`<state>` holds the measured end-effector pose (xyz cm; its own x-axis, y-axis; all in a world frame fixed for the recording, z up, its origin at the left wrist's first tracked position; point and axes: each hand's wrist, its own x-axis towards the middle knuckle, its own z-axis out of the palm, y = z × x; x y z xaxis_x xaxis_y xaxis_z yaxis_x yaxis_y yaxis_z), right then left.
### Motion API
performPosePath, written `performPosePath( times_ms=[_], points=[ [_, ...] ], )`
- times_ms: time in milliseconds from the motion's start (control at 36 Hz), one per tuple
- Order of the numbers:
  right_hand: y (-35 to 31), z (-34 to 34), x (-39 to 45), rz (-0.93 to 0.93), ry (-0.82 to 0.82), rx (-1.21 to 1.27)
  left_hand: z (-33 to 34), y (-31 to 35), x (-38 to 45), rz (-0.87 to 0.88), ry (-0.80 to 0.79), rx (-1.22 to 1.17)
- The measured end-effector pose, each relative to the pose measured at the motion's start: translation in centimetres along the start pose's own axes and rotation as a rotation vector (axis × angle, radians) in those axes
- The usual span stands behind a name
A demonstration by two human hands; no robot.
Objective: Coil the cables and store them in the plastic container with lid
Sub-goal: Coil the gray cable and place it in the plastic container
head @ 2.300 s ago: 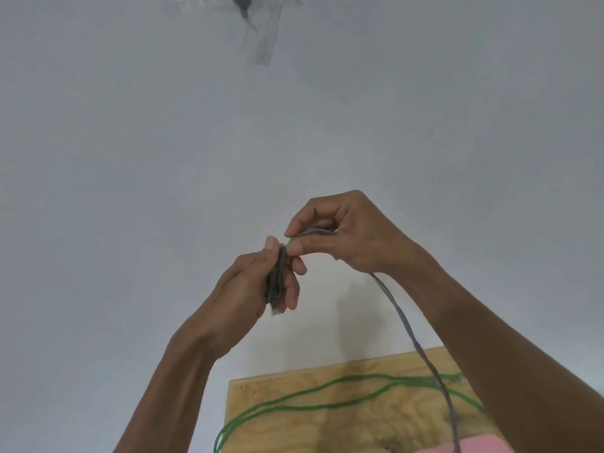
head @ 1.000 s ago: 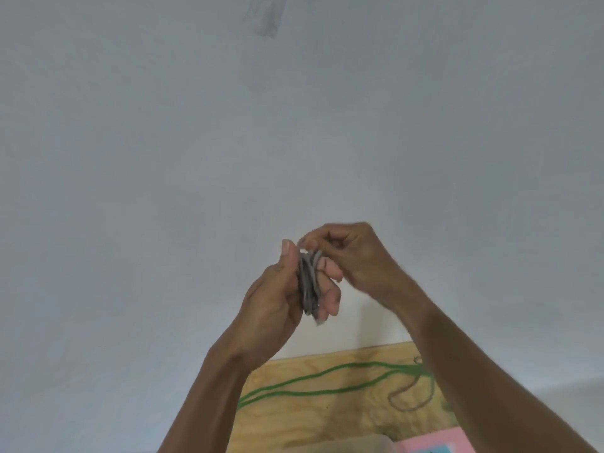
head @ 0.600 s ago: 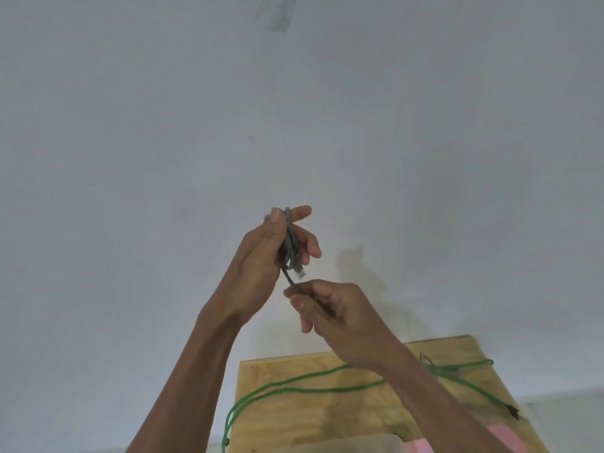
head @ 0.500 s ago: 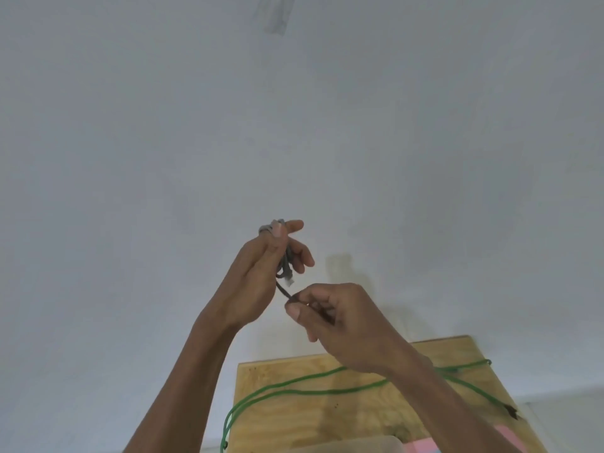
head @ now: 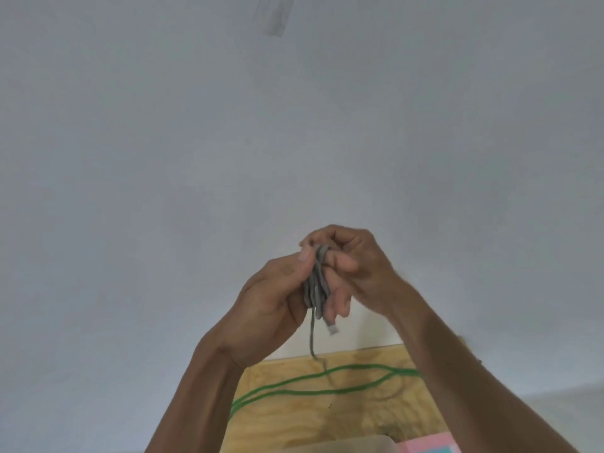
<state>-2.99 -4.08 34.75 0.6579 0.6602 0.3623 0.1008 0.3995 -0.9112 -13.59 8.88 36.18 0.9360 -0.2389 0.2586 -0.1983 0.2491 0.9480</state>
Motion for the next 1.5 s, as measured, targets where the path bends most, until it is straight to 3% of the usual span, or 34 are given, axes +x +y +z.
performPosePath(
  times_ms=[194,278,417,500,694,833,944,1028,1194,1389,1500],
  points=[
    [3.4,3.2,-3.2,0.232,0.040,0.019,-1.0,1.9,1.6,0.056,0.126,0.083],
    [2.8,4.1,-3.8,0.241,-0.009,-0.086,-1.7,2.0,1.9,0.035,0.178,0.153],
    [1.9,4.2,-4.4,0.199,0.046,-0.432,-3.6,1.6,2.3,-0.010,0.265,0.626],
    [0.3,3.5,-4.1,0.099,0.091,-0.535,-4.4,1.1,1.7,-0.058,0.261,0.742],
    [-5.6,0.8,-0.9,-0.108,0.051,-0.718,-2.3,-0.3,-0.4,-0.219,0.093,0.504],
    [-3.6,-0.4,0.7,-0.100,0.118,-0.377,-0.6,-0.1,0.1,-0.131,0.015,0.165],
    [0.0,0.0,-0.3,0.004,0.098,-0.181,-0.6,0.6,1.2,-0.034,0.010,0.050],
    [1.8,1.5,-1.8,0.100,0.078,-0.211,-1.1,0.9,1.7,-0.033,0.060,0.013],
    [3.5,3.6,-3.9,0.146,0.168,-0.419,-2.7,0.7,2.2,-0.045,0.135,0.081],
    [2.3,4.0,-5.7,0.151,0.222,-0.490,-4.2,0.8,2.2,-0.003,0.330,0.434],
    [0.2,3.7,-5.2,-0.026,0.137,-0.746,-4.1,0.3,1.6,-0.058,0.362,0.654]
  ],
)
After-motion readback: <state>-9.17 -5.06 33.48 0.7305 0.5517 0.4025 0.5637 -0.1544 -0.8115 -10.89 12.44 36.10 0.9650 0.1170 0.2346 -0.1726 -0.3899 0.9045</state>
